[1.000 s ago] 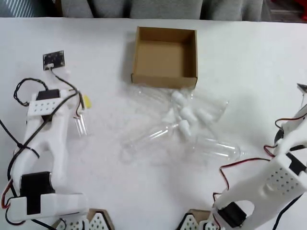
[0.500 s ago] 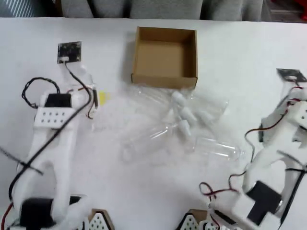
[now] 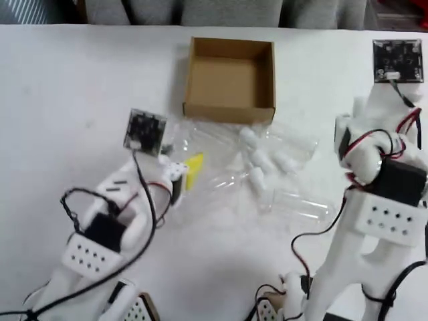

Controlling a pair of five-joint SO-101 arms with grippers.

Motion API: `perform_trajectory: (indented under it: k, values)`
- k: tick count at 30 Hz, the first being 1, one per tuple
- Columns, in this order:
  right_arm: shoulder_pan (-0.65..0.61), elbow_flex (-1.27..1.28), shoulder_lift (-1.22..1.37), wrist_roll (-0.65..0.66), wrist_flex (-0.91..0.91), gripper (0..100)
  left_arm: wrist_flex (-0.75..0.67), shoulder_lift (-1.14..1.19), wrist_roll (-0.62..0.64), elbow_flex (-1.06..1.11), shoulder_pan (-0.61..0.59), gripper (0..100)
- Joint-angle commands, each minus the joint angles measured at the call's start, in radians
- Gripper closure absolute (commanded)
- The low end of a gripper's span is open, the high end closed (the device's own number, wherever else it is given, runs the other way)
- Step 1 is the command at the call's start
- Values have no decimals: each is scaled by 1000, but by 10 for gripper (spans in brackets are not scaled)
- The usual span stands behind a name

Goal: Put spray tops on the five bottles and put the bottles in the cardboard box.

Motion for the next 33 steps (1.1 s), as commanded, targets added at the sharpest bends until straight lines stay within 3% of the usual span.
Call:
perform_trajectory:
  k: [1,6,8,18,21,25,33]
  values:
    - [-104,-6,-76,-43,-162,981,-115,-231,-11,133,56,976]
    - [-295,-6,-122,-382,-308,981,-114,-417,-11,222,53,976]
    - [-377,-6,-131,-448,-351,981,-114,-483,-11,265,56,976]
    - [-728,-11,-131,-456,-567,981,-20,-773,-12,405,56,976]
    - [-805,-12,-133,-454,-578,981,-17,-762,-91,431,56,976]
    - [-843,-9,-133,-454,-568,981,-20,-762,-196,465,56,976]
    - [-848,12,-176,-460,-466,981,-20,-762,-204,471,53,976]
